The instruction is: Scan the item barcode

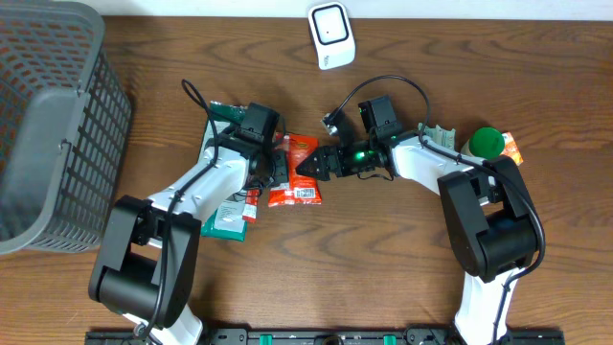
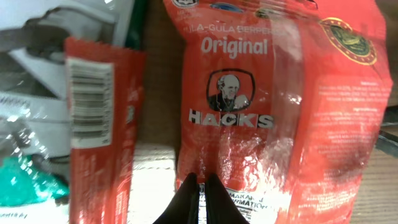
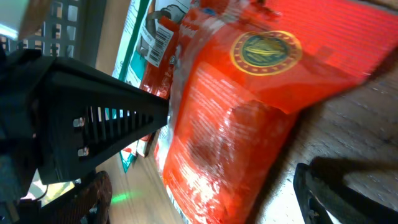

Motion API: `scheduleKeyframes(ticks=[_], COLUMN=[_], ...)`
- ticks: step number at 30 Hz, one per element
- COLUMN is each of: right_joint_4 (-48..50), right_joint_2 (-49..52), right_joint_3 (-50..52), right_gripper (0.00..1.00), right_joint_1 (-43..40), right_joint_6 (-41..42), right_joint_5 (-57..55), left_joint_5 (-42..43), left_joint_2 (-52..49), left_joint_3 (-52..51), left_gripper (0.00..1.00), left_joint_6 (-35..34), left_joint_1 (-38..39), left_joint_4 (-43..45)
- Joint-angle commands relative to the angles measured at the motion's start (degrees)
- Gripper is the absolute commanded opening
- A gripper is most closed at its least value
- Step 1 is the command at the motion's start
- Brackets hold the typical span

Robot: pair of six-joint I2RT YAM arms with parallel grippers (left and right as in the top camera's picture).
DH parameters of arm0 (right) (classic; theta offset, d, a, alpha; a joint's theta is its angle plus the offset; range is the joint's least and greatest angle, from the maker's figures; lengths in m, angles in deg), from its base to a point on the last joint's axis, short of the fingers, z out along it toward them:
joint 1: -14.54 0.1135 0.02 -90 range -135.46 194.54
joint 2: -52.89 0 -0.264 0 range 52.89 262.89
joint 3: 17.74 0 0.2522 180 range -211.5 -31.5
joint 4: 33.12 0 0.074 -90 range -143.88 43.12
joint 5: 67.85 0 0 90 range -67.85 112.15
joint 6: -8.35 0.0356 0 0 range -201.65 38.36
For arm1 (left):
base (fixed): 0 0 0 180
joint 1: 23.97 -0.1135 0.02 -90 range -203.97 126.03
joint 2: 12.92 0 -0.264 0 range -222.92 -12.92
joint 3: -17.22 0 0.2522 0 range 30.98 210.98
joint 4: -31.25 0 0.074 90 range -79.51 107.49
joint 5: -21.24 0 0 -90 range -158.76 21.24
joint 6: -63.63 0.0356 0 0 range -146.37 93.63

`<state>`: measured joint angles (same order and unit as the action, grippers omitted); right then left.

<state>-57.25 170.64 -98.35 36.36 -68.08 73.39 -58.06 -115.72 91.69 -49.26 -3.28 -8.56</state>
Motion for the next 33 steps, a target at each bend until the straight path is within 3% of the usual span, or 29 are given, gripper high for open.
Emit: scheduleKeyframes(ticks=[1,5,11,18,21,27,33], right_joint_4=[-0.59,-1.42,-6.34,-12.41,-12.83,-13.0,-12.98], right_joint_2=[0.98,0.26,-4.48,-7.85,-7.82,-7.82,-7.82], right_joint_3=[0.39,0.37,0.37,0.37,0.37,0.37,0.37], right_gripper=[0.88,0.89,0.9,0.93,0.93,0.94,0.95], right_joint_1=[-1.4,-4.44,-7.93,-10.14,-10.27,-10.05,-10.05], right_joint_6=[-0.55,-0.52,-2.32,-2.29,-2.29,-2.29,-2.29], right_joint_5=[-0.68,0.13,-0.87,-13.42,-16.83,-18.05,-18.21], left_joint_5=[0.7,-0.83,-0.83,-0.11,5.16,8.98,8.55], left_joint_2=[-0.42,3.58,7.04,0.98,-3.15,-10.36,-3.06], left_joint_3=[0.76,5.53,6.6,5.84,5.84,5.84,7.39], left_gripper=[0.08,0.08,0.08,0.08,0.08,0.08,0.08], left_joint_6=[6.38,7.02,6.58,2.21,2.03,1.79,1.81], left_joint_1=[1.27,1.25,1.27,1.64,2.21,3.69,3.41], left_joint_4=[-0.57,-4.22,-0.92,4.44,6.91,6.38,7.39])
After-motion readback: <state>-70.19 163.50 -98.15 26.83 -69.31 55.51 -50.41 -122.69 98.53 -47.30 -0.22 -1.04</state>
